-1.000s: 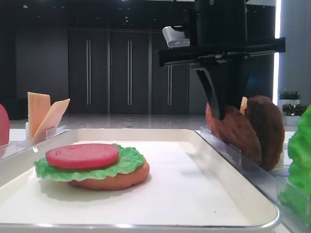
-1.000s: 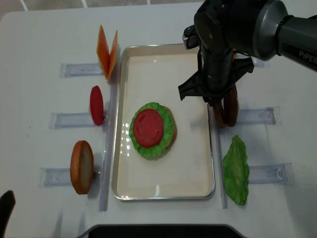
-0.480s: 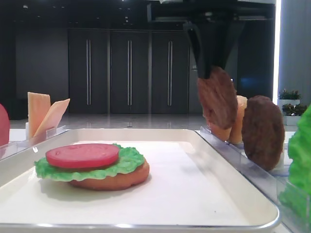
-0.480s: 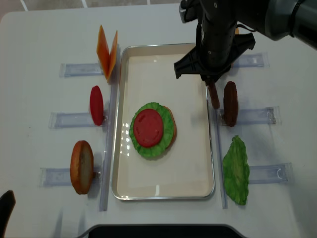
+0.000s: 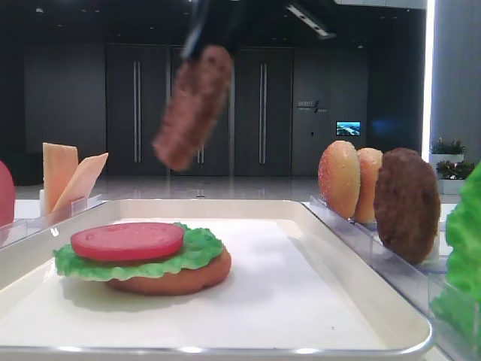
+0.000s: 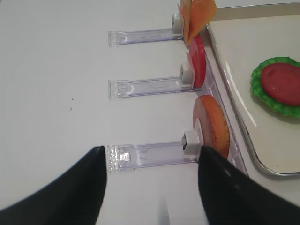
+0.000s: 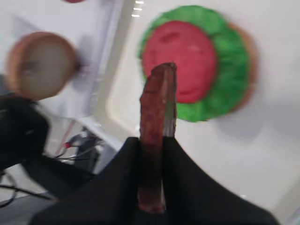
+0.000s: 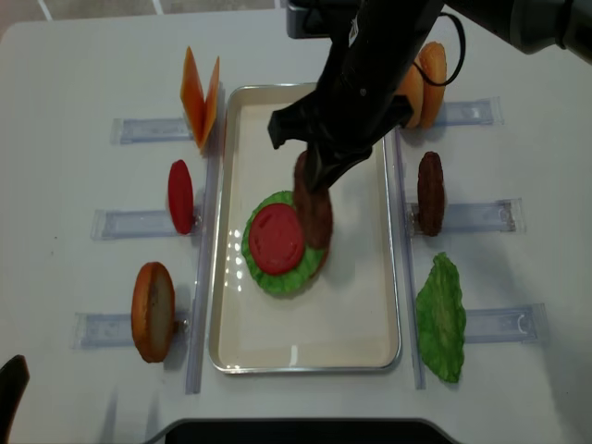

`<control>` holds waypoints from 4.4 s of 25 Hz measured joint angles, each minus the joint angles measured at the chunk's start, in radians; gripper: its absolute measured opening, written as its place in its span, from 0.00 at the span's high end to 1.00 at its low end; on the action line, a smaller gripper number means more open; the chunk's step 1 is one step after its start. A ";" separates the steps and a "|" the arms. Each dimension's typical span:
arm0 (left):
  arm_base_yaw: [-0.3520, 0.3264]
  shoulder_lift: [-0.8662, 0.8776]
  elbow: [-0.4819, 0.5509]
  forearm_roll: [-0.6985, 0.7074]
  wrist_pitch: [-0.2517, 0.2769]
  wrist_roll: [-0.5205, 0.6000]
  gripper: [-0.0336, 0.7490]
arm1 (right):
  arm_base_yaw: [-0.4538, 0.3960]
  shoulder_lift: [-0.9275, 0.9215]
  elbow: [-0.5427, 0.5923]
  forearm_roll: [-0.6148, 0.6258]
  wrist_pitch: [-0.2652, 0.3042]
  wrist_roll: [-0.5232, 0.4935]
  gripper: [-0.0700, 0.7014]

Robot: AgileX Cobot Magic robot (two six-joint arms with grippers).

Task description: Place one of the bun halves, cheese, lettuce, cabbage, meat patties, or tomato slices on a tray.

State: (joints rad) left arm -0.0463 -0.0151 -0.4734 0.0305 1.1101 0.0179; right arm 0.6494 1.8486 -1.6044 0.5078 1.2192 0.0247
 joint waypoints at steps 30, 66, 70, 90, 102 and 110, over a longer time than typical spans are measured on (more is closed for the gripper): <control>0.000 0.000 0.000 0.000 0.000 0.000 0.36 | -0.077 0.099 0.230 0.564 -0.266 -0.557 0.77; 0.000 0.000 0.000 0.000 0.000 0.000 0.36 | -0.105 0.155 -0.211 0.021 -0.010 -0.113 0.38; 0.000 0.000 0.000 0.000 0.000 0.000 0.36 | -0.059 0.151 -0.344 -0.279 -0.005 0.075 0.40; 0.000 0.000 0.000 0.000 0.000 0.000 0.36 | -0.605 0.073 -0.323 -0.579 -0.001 0.080 0.45; 0.000 0.000 0.000 0.000 0.000 0.000 0.36 | -0.629 -0.472 0.495 -0.576 0.000 0.079 0.47; 0.000 0.000 0.000 0.000 0.000 0.000 0.36 | -0.629 -0.941 0.875 -0.558 0.006 0.079 0.47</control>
State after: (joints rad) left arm -0.0463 -0.0151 -0.4734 0.0305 1.1101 0.0179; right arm 0.0204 0.9078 -0.7298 -0.0504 1.2253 0.1040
